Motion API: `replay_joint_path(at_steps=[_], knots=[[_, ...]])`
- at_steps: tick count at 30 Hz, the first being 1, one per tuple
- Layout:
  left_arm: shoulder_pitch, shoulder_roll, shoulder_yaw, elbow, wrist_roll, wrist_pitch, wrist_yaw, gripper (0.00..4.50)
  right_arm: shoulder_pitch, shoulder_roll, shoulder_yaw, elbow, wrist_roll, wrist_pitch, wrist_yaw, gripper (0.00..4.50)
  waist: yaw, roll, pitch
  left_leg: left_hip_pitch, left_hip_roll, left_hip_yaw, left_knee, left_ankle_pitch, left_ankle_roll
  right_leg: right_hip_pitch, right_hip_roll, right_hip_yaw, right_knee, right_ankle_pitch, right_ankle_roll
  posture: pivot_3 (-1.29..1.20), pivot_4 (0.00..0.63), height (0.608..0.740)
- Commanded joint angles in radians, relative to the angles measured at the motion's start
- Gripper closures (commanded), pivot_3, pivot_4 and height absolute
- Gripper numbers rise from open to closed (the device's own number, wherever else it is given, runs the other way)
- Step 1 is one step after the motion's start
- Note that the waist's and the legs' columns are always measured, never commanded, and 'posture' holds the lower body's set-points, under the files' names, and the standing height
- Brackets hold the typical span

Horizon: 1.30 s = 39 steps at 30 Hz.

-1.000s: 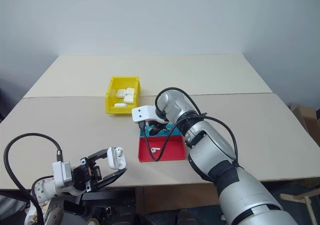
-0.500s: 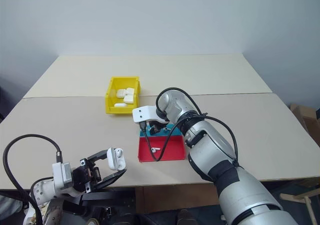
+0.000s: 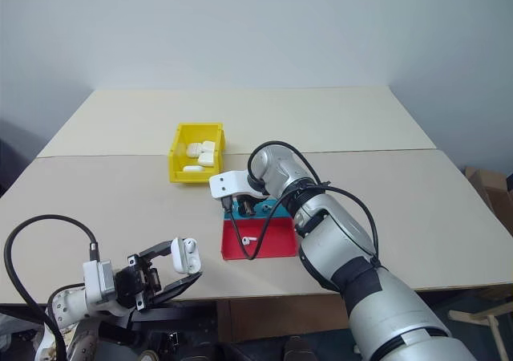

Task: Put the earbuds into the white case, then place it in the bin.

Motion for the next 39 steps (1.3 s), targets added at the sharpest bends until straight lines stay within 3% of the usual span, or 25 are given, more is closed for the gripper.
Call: replay_joint_path(at_steps=[1, 12, 20, 24, 31, 39], knots=[[-0.011, 0.001, -0.002, -0.019, -0.002, -0.031, 0.003, 1.73, -0.01, -0.002, -0.009, -0.005, -0.011, -0.01, 0.002, 3.69, 0.0, 0.0, 0.0, 0.0, 0.0, 0.0, 0.0, 0.0, 0.0, 0.0, 0.0, 0.0, 0.0, 0.0, 0.0, 0.0, 0.15, 0.74], [-0.062, 0.005, -0.007, 0.016, -0.017, -0.024, -0.019, 1.73, 0.006, -0.033, -0.038, -0.077, 0.005, 0.018, -0.005, 3.82, 0.002, 0.0, 0.0, 0.0, 0.0, 0.0, 0.0, 0.0, 0.0, 0.0, 0.0, 0.0, 0.0, 0.0, 0.0, 0.0, 0.15, 0.74], [-0.206, -0.02, -0.003, 0.079, -0.067, 0.018, -0.021, 1.73, 0.056, -0.212, -0.277, -0.448, 0.163, 0.289, 0.004, 3.82, 0.01, 0.0, 0.0, -0.001, 0.0, 0.0, 0.0, 0.0, 0.0, 0.001, 0.0, 0.0, -0.001, 0.0, 0.0, 0.0, 0.15, 0.74], [-0.311, -0.067, -0.026, 0.096, -0.073, 0.03, 0.01, 1.73, 0.179, -0.291, -0.528, -0.828, 0.33, 0.409, -0.102, 3.82, 0.015, 0.0, 0.0, -0.001, 0.0, 0.0, 0.0, 0.0, 0.0, 0.001, 0.0, 0.0, -0.001, 0.0, 0.001, 0.0, 0.15, 0.74], [-0.436, -0.15, -0.084, 0.108, -0.078, 0.099, 0.037, 1.73, 0.409, -0.293, -0.876, -1.43, 0.75, 0.892, -0.21, 3.82, 0.02, -0.001, 0.0, 0.0, -0.001, -0.001, 0.0, 0.0, 0.0, 0.002, 0.0, 0.0, -0.001, 0.0, 0.002, 0.0, 0.15, 0.74], [-0.482, -0.185, -0.128, 0.084, -0.13, 0.243, 0.048, 1.73, 0.741, -0.198, -1.043, -1.825, 1.13, 0.871, -0.347, 3.82, 0.005, 0.0, 0.0, 0.001, -0.001, -0.003, 0.0, 0.0, 0.0, 0.004, 0.0, 0.0, -0.001, 0.0, 0.004, 0.0, 0.15, 0.74]])
